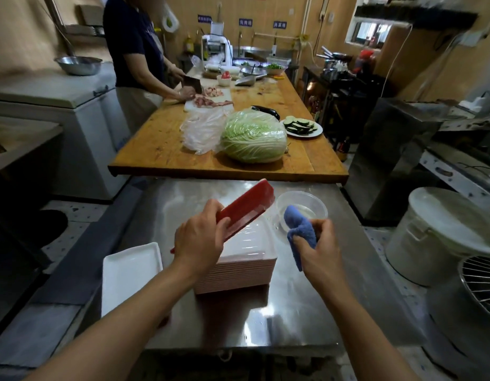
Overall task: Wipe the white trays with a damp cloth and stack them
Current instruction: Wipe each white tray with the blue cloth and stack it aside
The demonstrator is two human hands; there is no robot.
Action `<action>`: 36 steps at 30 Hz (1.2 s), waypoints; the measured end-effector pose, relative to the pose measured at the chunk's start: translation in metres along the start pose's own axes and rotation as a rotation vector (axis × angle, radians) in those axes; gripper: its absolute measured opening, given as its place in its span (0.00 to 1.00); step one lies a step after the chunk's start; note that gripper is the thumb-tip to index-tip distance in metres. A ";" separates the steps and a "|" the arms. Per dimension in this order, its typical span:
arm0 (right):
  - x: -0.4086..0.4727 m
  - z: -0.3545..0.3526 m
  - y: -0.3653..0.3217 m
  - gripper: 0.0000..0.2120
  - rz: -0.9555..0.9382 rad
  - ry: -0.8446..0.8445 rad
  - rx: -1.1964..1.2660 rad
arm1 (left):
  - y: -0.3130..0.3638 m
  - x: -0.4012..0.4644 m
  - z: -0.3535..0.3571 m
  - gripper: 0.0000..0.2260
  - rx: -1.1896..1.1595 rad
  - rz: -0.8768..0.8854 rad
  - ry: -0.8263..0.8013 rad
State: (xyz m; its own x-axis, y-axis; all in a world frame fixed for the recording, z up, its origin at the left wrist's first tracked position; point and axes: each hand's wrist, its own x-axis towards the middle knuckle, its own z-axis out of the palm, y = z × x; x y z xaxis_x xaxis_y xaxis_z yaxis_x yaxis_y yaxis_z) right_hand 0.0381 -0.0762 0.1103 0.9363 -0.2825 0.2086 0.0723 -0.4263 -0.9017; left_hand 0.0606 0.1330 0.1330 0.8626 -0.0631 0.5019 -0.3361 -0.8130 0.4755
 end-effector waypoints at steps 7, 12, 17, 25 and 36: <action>-0.024 0.017 -0.066 0.12 -0.227 0.062 0.057 | -0.014 -0.021 -0.059 0.03 -0.434 -0.248 0.040; -0.039 0.045 -0.124 0.17 -0.509 0.061 -0.045 | -0.030 -0.041 -0.075 0.02 -0.637 -0.375 -0.007; -0.058 0.081 -0.149 0.28 -0.638 -0.207 -0.230 | -0.031 -0.054 -0.083 0.03 -0.812 -0.405 -0.030; -0.048 0.077 -0.152 0.27 -0.761 -0.079 -0.506 | -0.015 -0.062 -0.091 0.04 -0.966 -0.414 -0.033; -0.034 0.043 -0.107 0.26 -0.429 0.046 -0.147 | 0.010 -0.055 -0.079 0.03 -1.010 -0.454 0.025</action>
State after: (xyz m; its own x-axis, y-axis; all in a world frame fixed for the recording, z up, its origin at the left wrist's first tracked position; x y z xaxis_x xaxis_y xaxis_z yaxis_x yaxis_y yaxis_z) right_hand 0.0127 0.0157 0.1833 0.8156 -0.0903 0.5715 0.3978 -0.6296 -0.6673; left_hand -0.0202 0.1744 0.1675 0.9797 0.1428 0.1405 -0.1541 0.0890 0.9840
